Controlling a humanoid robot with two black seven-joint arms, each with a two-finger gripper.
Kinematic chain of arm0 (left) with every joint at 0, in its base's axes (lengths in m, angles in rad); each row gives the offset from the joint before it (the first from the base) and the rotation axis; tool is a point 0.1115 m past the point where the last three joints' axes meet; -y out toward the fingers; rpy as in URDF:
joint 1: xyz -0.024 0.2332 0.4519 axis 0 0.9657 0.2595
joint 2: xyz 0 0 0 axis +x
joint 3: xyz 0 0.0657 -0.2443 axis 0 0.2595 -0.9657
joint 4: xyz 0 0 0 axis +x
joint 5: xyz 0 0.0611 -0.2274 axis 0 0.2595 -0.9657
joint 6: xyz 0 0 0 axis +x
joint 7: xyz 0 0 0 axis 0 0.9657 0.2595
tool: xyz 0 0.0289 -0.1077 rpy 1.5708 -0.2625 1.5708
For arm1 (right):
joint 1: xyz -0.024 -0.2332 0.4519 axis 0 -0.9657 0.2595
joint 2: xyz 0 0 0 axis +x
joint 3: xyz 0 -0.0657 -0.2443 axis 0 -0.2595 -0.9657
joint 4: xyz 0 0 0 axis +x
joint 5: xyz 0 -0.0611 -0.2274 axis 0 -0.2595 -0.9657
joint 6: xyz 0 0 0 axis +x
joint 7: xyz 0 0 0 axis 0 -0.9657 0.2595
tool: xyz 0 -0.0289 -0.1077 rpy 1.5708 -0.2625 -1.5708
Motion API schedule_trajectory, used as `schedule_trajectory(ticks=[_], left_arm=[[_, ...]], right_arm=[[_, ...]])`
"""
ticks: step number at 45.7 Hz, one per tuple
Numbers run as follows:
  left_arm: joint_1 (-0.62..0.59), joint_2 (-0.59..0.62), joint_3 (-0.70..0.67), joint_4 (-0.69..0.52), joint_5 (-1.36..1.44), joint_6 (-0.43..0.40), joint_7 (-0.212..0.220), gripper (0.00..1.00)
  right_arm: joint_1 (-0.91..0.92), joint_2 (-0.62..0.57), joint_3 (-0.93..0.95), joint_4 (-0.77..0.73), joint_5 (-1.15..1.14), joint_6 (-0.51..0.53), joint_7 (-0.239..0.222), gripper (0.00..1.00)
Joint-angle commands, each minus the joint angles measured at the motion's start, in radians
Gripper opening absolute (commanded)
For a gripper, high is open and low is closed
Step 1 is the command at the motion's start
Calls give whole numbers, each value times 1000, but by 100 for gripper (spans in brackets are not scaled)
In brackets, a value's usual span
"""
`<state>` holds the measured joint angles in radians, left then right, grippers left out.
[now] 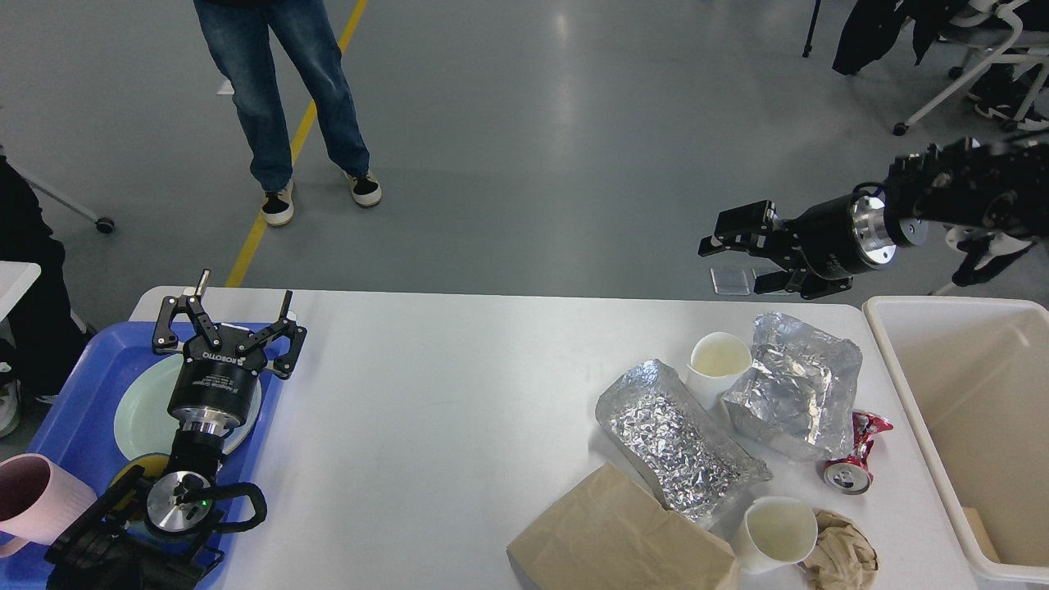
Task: Tidy desktop
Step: 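Lower the right gripper toward the brown paper bag, then grasp the brown paper bag with the right gripper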
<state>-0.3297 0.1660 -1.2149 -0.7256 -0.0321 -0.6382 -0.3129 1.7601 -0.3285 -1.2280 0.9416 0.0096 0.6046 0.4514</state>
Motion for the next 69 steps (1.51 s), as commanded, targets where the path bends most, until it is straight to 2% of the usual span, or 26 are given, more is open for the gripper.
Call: schedule_trajectory(ticks=[1,3,7,9,12,15,29,35,44,50,52,56,59,69], left_arm=[[0,1,0,0,0,0,0,96],[0,1,0,0,0,0,0,96],[0,0,0,0,0,0,0,96],[0,0,0,0,0,0,0,96],[0,1,0,0,0,0,0,96],[0,1,0,0,0,0,0,96],[0,1,0,0,0,0,0,96],[0,1,0,0,0,0,0,96],[0,1,-3,0,0,0,2,96],[0,1,-3,0,0,0,0,96],[0,1,-3,0,0,0,0,96],[-2,1,-3,0,0,0,0,96],[-2,1,-2,0,0,0,0,96],[-2,1,-2,0,0,0,0,96]], right_arm=[[113,52,-51,80,-2,75,-57,100],[160,77,-57,127,1,76,-140,100],[249,111,-45,215,12,69,-370,100],[284,123,-42,250,24,69,-463,100],[327,146,-33,299,50,69,-554,100],[373,144,-25,361,67,70,-602,100],[723,174,-25,736,159,86,-642,100],[756,186,-13,783,179,124,-648,100],[768,118,107,804,184,191,-648,100],[769,106,117,804,184,199,-648,100],[769,106,117,804,182,198,-648,97],[727,109,122,796,171,193,-646,95],[615,123,153,772,161,187,-646,95],[309,149,283,674,21,61,-643,92]])
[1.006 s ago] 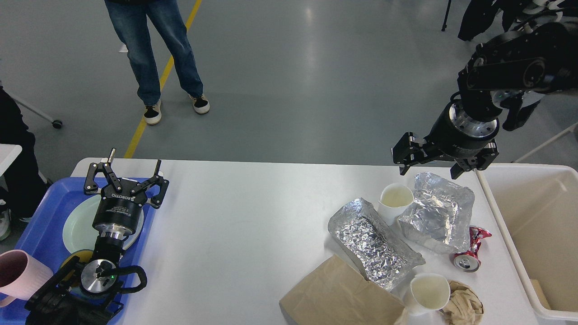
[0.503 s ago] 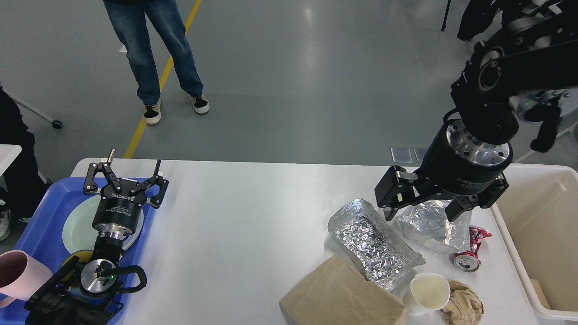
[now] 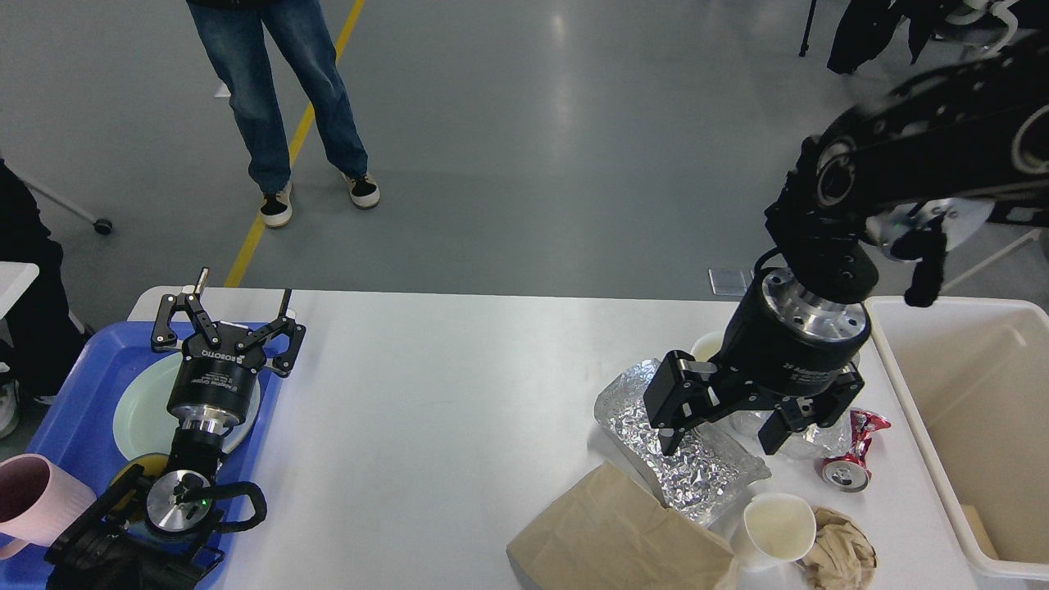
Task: Tidy desktop
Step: 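Grasp the brown paper bag with the right gripper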
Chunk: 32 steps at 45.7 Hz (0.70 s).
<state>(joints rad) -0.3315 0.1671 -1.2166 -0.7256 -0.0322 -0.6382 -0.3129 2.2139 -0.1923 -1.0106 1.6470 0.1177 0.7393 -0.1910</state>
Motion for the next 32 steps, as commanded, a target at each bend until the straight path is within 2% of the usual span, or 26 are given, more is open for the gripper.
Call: schedule_trajectory(ticks=[1,6,12,15,32], left_arm=[[0,0,0,0,0,0,0,96],[-1,0,0,0,0,0,0,96],[-1,0,0,0,0,0,0,96],[-1,0,0,0,0,0,0,96],[-1,0,0,0,0,0,0,96]], right_arm=[[-169,20,84,-32,-114,-98,-1,90],[-287,59,132,-35,-252,-240,-5,90],[-417,112,113,-42,-397,-440,-10,90],[-479,128,96,-75,-446,-506,-11,90],[-669,254,69,-239,-475,-529,-10,92]])
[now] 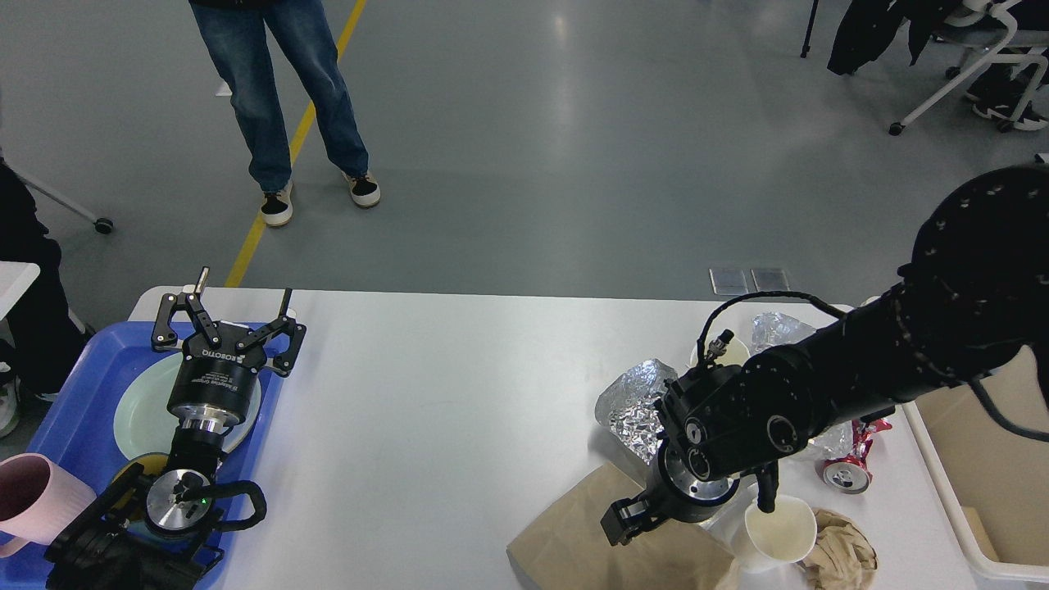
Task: Tidy desktop
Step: 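Grasp the brown paper bag with the right gripper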
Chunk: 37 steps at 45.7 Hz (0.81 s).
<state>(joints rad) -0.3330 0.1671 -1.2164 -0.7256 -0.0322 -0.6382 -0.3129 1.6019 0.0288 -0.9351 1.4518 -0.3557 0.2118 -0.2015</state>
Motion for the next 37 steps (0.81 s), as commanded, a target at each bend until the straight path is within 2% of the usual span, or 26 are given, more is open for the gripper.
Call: schedule_trajectory(ticks=[1,12,17,23,26,28,37], left_arm=[[0,0,0,0,0,0,0,96],[0,0,0,0,0,0,0,96],[0,0,0,0,0,0,0,96],[0,0,0,0,0,0,0,96],[0,0,0,0,0,0,0,96],[0,0,0,0,0,0,0,96],[0,0,0,0,0,0,0,96]], right_arm=[[-65,34,-7,-45,-2,-9,1,92],[-125,63,-10,-80,-23,-35,1,88],[-125,65,-11,-87,-26,-35,1,68],[-122,65,-22,-85,-22,-37,-1,23],[-122,66,-22,-84,-22,-38,-2,12],[-122,68,-22,-80,-20,-38,-7,0],[-125,77,-11,-79,-14,-34,-35,0]])
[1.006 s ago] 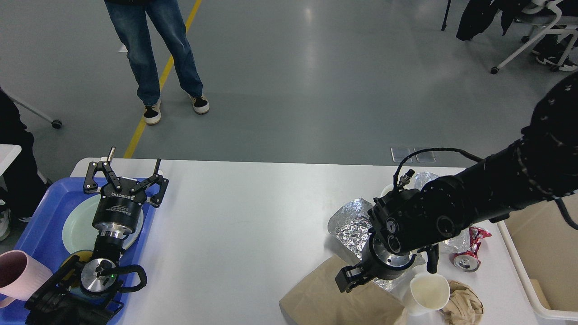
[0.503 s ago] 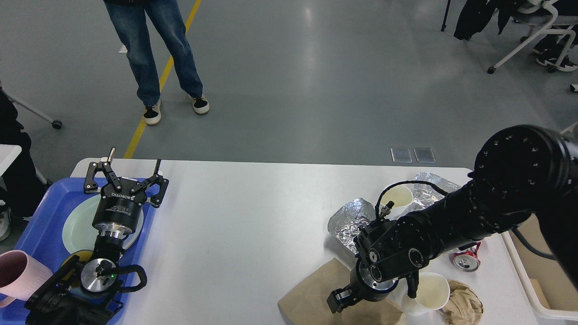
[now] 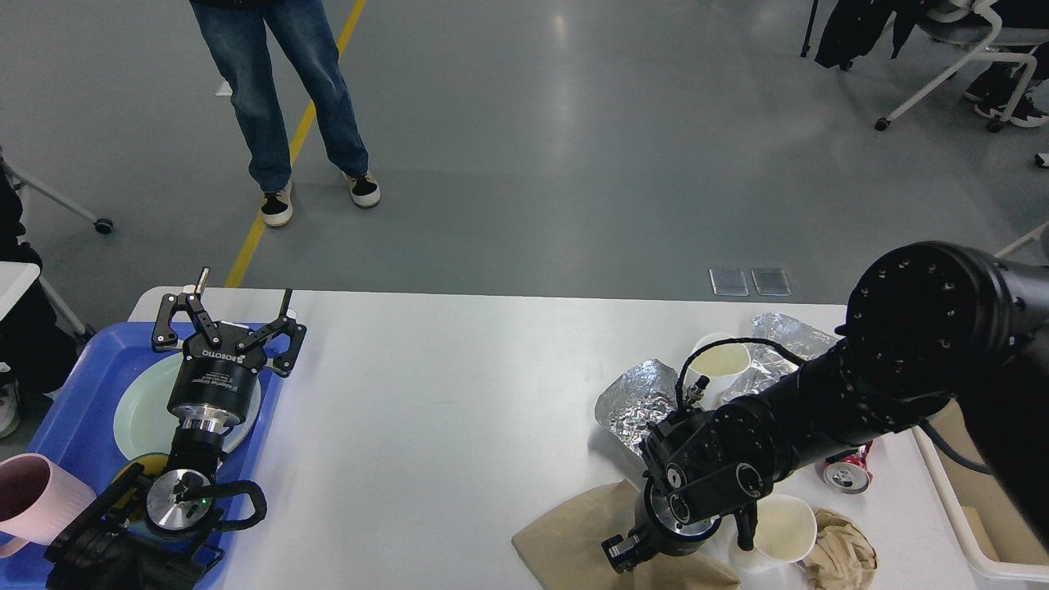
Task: Tidy desktop
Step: 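Grasp the brown paper bag with the right gripper, then lift the paper bag and carry it to the white bin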
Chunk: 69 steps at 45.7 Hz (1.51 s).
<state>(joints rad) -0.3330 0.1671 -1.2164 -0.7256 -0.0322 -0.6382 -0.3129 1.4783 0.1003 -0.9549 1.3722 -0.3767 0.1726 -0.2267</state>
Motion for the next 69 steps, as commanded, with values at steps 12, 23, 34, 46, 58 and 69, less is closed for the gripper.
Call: schedule_trajectory(ticks=[12,23,34,46,58,69], left_arm=[[0,-1,0,0,0,0,0,96],[0,-1,0,0,0,0,0,96],[0,0,0,0,0,0,0,96],[0,0,0,0,0,0,0,96],[0,0,0,0,0,0,0,96],[0,0,0,0,0,0,0,96]], right_arm=[[5,7,19,36,10,5,-10,0],[28,3,41,53,44,18,-8,0],[207,-119,103,176,182,123,-2,0],[503,-277,98,260,363,260,-3,0],[890,-335,-42,268,473,504,-3,0],[1030,-333,-269,268,541,527,10,0]])
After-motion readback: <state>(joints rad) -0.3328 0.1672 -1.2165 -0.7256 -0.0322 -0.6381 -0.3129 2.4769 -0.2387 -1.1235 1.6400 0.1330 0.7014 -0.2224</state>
